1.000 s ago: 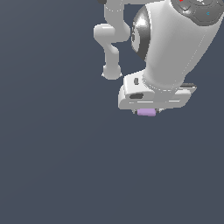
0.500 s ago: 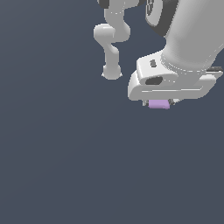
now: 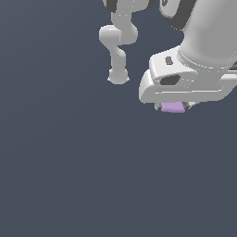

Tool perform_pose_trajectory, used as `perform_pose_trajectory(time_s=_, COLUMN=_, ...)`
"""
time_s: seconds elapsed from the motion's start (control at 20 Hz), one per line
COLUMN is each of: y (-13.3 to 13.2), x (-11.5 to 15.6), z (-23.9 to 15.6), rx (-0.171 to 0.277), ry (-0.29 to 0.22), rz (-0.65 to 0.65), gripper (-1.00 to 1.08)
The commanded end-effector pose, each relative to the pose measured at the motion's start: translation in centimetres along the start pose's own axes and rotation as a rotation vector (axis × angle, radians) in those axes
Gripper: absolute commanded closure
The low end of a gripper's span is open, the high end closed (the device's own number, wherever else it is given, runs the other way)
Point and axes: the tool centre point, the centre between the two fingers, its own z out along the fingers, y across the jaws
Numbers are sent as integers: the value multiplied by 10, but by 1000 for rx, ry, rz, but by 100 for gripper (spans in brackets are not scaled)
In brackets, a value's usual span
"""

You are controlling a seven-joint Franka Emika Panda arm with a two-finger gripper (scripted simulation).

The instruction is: Pick up the object and move it to a goal position.

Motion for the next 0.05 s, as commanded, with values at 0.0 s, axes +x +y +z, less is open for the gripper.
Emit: perform_pose_trajectory(time_s=0.0, y=0, x=0, z=0, rx=0, ry=0, rz=0, gripper=108)
